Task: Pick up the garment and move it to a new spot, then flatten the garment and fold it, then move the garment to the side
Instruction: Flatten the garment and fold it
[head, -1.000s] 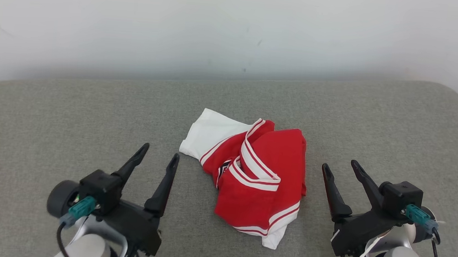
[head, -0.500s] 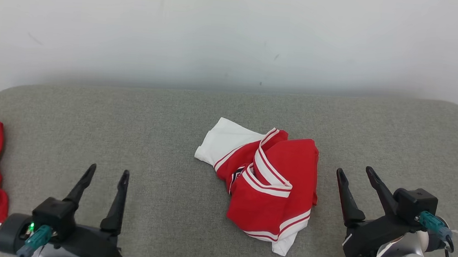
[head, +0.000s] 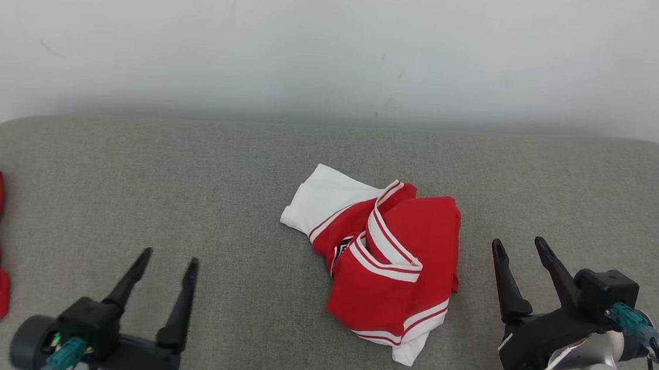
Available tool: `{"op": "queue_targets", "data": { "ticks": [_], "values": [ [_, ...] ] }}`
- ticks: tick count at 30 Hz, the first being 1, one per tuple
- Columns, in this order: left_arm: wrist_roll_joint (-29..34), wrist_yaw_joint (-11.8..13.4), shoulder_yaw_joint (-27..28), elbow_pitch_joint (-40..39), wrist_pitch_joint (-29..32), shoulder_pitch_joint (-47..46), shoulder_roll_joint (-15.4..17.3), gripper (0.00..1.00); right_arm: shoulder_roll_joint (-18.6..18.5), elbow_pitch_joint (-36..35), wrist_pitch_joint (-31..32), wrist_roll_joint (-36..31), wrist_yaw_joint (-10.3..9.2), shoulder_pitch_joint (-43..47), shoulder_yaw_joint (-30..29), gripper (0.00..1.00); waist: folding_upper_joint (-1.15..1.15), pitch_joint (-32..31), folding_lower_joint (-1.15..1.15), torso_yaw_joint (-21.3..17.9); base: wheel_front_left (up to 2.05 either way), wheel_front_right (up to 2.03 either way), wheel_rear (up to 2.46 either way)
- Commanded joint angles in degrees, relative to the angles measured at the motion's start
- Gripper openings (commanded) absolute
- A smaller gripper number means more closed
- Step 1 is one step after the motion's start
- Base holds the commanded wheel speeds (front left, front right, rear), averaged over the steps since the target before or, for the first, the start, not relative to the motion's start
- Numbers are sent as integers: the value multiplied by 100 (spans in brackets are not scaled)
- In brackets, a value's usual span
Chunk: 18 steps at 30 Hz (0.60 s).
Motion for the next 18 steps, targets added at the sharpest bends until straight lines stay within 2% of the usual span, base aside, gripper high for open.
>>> {"op": "queue_targets", "data": {
  "ticks": [1,8,9,12,18],
  "values": [
    [113,-128,-97,38,-31,-165,-52,100,-16,-20,-33,3,-2,-71,29,100,0,71,1,-62,0,0,0],
    [294,-588,-619,279,131,-728,-394,100,-17,32,-102,58,-2,-170,43,100,0,181,1,-389,0,0,0],
    [341,-716,-748,367,203,-893,-491,100,-16,52,-109,74,-2,-198,45,100,0,213,1,-513,0,0,0],
    [366,-855,-858,467,260,-1045,-578,100,-17,64,-136,93,-2,-228,60,100,0,258,1,-644,0,0,0],
    [432,-1423,-1302,891,562,-1517,-791,100,-16,104,-205,177,-2,-312,133,100,0,425,1,-1004,0,0,0]
  ]
}}
